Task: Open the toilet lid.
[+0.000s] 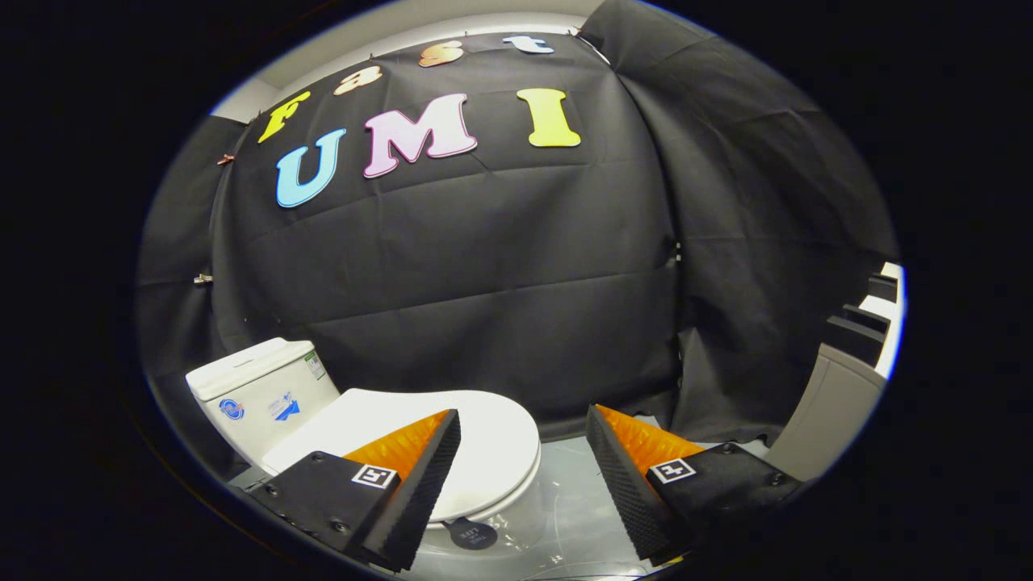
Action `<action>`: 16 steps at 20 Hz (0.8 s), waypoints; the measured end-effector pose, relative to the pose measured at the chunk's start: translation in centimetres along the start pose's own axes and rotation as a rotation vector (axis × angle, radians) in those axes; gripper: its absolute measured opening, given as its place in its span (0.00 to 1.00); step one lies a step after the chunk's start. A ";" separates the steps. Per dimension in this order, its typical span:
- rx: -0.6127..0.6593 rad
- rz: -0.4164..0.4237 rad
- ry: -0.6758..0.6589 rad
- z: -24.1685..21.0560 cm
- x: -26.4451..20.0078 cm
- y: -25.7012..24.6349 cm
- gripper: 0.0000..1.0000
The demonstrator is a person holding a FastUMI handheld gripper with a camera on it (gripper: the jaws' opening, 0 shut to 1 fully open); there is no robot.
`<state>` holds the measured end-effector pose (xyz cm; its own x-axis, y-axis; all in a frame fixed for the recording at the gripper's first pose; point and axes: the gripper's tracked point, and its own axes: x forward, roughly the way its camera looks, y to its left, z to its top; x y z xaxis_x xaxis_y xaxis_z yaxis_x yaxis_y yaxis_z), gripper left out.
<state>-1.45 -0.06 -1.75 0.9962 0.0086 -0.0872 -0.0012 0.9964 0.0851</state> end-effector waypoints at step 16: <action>0.422 0.029 0.414 -13.9 -1.3 0.5 0.98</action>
<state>-3.94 1.59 -15.40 0.8792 0.1525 -0.4513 0.0912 0.8759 0.4737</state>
